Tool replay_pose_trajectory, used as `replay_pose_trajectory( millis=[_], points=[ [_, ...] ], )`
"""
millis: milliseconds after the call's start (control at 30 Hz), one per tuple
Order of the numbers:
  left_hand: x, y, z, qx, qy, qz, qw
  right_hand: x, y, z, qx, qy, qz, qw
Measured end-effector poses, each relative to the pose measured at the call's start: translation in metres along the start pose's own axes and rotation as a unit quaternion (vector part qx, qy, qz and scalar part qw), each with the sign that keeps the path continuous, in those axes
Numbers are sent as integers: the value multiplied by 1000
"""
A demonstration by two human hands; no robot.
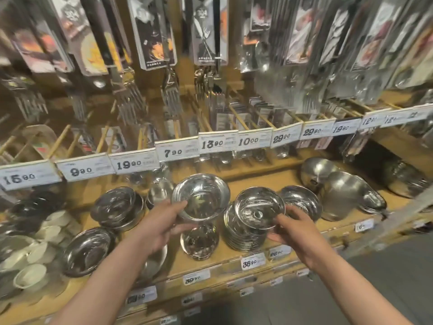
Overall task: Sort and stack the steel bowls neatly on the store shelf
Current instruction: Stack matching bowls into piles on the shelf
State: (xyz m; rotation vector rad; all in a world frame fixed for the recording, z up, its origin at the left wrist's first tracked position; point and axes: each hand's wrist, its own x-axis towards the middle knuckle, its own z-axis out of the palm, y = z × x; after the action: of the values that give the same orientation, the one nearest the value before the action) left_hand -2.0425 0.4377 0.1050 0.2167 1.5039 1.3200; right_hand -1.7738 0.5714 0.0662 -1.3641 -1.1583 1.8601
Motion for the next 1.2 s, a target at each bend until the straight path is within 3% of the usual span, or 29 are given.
replay_pose_trajectory(
  millis=[167,467,733,1067,1200],
  points=[
    [17,-12,49,-11,9,-12,1000,9,-22,-57,19,23,-10,999],
    [46,-43,101,27,29,-50,998,26,-39,-118,39,-16,2,999],
    [59,-55,111,92,162,-5,982,39,-49,-127,32,-105,6,994],
    [84,-59,112,202,198,41,958,48,-38,-128,17,-94,39,995],
    [98,-51,112,307,204,102,924,45,-32,-124,21,-80,44,996]
  ],
)
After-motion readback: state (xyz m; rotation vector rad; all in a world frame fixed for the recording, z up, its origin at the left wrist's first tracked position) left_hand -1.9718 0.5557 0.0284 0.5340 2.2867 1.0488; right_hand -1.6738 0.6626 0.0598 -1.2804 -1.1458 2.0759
